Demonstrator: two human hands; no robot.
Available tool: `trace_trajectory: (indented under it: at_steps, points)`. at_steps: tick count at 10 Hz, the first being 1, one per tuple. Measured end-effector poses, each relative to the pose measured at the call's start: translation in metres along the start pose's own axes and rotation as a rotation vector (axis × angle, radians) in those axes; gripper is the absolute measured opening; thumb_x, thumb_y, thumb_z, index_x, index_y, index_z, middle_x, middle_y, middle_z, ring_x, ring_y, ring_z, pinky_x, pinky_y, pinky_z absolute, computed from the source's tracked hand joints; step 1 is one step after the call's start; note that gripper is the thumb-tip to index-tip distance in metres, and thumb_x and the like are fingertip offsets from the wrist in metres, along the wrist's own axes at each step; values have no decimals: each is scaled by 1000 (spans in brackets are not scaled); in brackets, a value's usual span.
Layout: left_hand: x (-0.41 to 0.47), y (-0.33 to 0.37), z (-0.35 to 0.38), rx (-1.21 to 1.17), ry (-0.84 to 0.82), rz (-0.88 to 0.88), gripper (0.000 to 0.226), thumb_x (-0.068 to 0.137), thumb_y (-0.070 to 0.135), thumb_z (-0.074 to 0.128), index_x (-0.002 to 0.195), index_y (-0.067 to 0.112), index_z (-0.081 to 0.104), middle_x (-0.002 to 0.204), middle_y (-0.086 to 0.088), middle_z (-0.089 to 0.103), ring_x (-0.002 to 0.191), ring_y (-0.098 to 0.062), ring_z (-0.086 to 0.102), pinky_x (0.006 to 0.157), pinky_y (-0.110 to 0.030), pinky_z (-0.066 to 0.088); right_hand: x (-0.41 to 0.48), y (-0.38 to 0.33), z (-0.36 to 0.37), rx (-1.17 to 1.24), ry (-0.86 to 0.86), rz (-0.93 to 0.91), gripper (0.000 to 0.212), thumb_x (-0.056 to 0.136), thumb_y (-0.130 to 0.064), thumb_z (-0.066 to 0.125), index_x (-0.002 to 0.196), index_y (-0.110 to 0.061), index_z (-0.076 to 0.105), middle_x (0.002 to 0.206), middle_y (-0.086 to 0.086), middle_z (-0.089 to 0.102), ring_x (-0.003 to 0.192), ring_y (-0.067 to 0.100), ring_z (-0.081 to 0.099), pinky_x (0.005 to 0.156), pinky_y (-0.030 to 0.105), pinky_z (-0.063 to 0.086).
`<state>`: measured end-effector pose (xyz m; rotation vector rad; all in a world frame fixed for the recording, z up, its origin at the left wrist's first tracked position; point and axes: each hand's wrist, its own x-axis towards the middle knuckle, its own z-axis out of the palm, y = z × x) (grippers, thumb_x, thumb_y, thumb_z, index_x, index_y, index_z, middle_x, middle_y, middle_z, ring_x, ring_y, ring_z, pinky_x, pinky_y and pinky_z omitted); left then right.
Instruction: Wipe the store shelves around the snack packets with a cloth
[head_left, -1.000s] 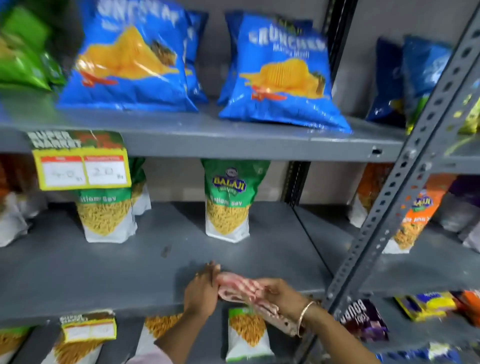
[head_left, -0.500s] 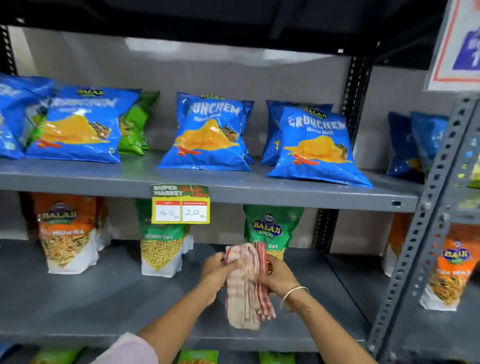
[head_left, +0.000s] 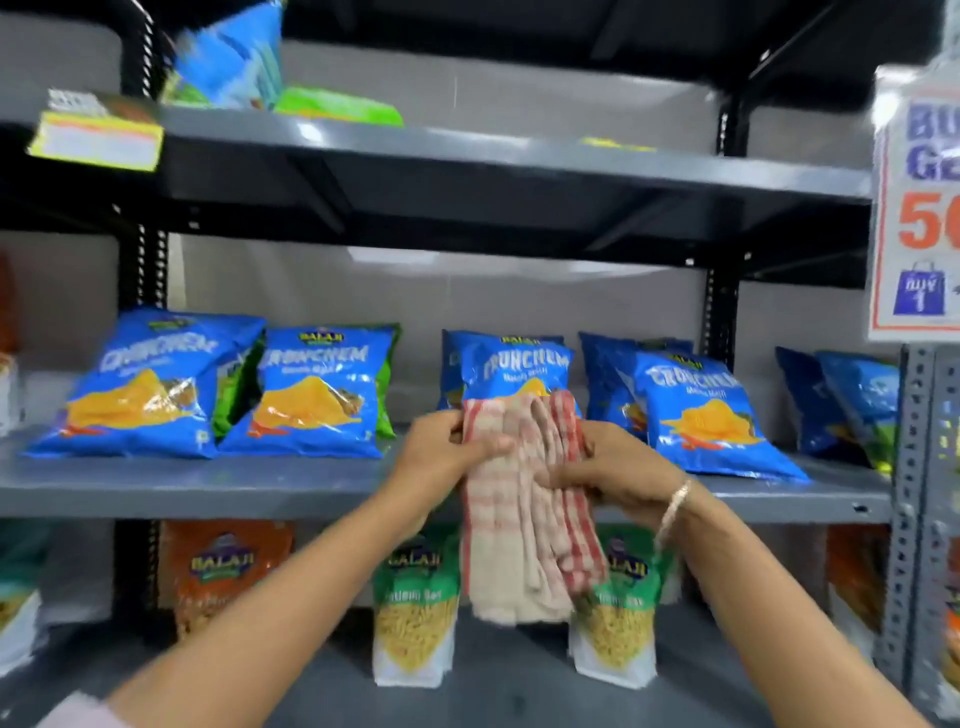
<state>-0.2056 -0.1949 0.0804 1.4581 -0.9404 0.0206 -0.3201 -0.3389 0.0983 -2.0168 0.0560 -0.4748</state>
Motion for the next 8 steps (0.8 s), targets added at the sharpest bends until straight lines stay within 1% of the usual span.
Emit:
trace_trajectory:
  at_steps: [1,2,3,4,5,6,7,8]
  points:
    - [48,3,-28,1,136,-86,20,75,19,77,78,5,63,71,-4,69,59,-8,60,51,-18,45,57,-20,13,118,63,45,19,79,9,65,87,-9,63,72,1,67,62,11,63,53,18,55]
    - [81,-13,-47,95,332,-155,24,75,10,75,84,12,53,81,-9,57,80,-19,51,54,-25,38,112,-22,30,221,119,148,23,81,11,61,70,-9,57,40,-3,64,34,6,60,37,15,50]
    - [93,-34,-58,230,417,-190,39,75,0,72,65,20,40,77,-7,50,78,-21,47,59,-29,35,157,-7,54,174,187,231,28,75,14,66,64,-7,51,52,7,61,34,11,57,38,22,49]
    - [100,-60,-68,382,409,-255,41,76,1,72,60,20,40,92,-13,56,90,-28,55,67,-27,35,188,17,76,-96,277,242,27,70,1,76,66,-7,50,82,15,59,73,18,57,63,32,49]
    - [104,-85,-71,579,336,-280,43,77,6,72,58,20,36,101,-15,60,97,-27,56,74,-29,38,190,30,91,-456,272,224,35,85,-18,64,110,6,58,122,22,61,109,24,59,93,36,47]
    - [104,-98,-68,714,235,-327,40,81,11,68,56,17,37,88,-11,55,81,-20,52,70,-31,40,180,34,97,-620,222,201,38,94,-15,50,125,6,48,134,24,53,125,35,52,101,38,43]
    - [105,-93,-69,828,178,-319,17,84,20,64,72,9,59,100,-12,66,93,-25,61,76,-31,46,169,20,94,-653,259,137,30,91,-10,53,120,1,53,126,23,57,117,35,57,98,38,46]
    - [111,-84,-75,964,350,-239,33,91,33,54,110,8,60,115,-12,58,106,-28,55,84,-35,45,161,-9,78,-340,345,-79,21,84,-4,63,105,-1,66,103,19,67,90,24,62,84,28,52]
